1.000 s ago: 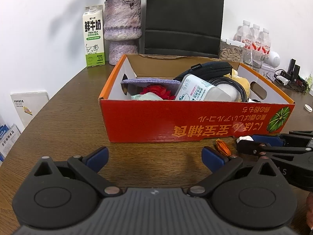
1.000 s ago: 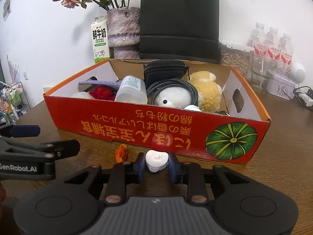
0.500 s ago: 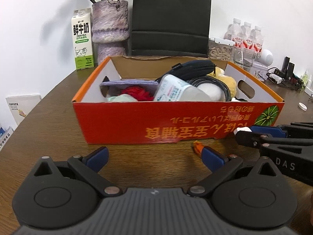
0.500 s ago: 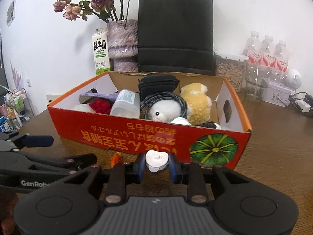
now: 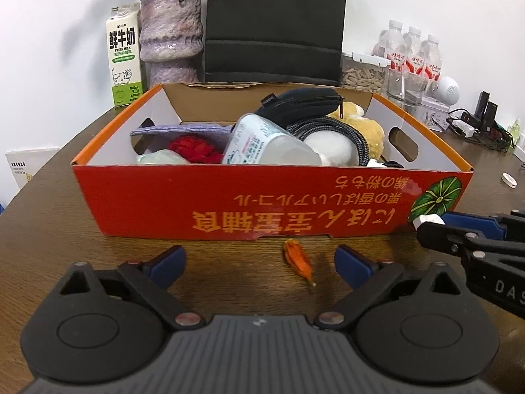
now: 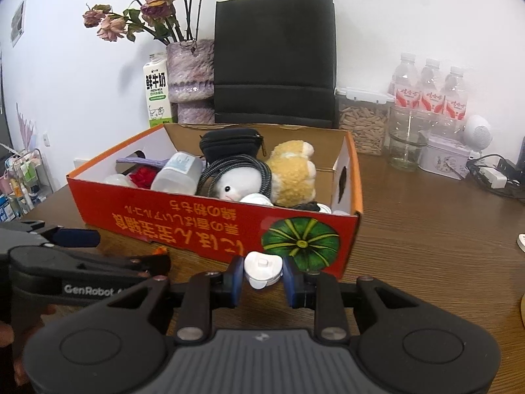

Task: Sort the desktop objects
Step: 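Grasp the white bottle cap with the right gripper while the left gripper grasps the small orange item, then carry the cap and orange item over the box and open both grippers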

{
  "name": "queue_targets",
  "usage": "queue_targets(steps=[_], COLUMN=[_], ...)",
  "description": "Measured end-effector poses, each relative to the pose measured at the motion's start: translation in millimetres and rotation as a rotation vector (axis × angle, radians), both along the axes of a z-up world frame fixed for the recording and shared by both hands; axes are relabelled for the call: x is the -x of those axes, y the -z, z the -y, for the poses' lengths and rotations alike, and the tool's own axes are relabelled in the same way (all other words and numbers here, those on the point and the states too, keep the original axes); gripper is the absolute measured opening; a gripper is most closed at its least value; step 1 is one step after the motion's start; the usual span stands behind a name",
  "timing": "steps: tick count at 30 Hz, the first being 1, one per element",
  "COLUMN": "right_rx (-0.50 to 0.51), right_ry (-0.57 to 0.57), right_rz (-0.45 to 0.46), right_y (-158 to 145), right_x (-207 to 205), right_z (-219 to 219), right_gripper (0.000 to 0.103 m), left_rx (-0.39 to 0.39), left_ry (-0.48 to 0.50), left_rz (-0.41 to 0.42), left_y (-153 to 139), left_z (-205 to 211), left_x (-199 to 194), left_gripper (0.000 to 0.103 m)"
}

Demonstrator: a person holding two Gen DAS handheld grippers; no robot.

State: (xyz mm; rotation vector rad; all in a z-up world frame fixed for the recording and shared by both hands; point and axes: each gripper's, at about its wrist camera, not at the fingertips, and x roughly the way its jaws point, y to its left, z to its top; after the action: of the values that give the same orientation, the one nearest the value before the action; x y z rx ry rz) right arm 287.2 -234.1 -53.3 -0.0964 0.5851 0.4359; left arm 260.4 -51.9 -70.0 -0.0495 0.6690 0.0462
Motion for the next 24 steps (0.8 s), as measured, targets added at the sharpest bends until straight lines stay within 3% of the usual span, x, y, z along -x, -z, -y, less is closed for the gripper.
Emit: queue_targets(steps=[5, 10, 11, 24], right_rx=[0.003, -0.002, -0.003, -0.001], right_ry=[0.002, -0.005, -0.007, -0.014], right_rz=[-0.001, -0.001, 0.001, 0.011], right_y=[1.3, 0.9, 0.6, -0.6], right_x=[-0.7, 0.4, 1.2, 4.6], right_z=[7.4, 8.9, 8.6, 5.3], right_gripper=[0.024, 0.024, 0.024, 0.024], left_rx=[-0.019, -0.051, -0.054, -0.034], left_ry=[0.009, 0.060, 0.073, 0.099], left_rz=[-0.018, -0.006, -0.004, 0.012], left_y=[3.6, 1.7, 1.5, 1.7], left_z=[8.9, 21.8, 24.5, 25.1], left_x=[-4.0, -2.0, -1.1, 1.4], left_gripper=[0.071, 0.029, 0.015, 0.015])
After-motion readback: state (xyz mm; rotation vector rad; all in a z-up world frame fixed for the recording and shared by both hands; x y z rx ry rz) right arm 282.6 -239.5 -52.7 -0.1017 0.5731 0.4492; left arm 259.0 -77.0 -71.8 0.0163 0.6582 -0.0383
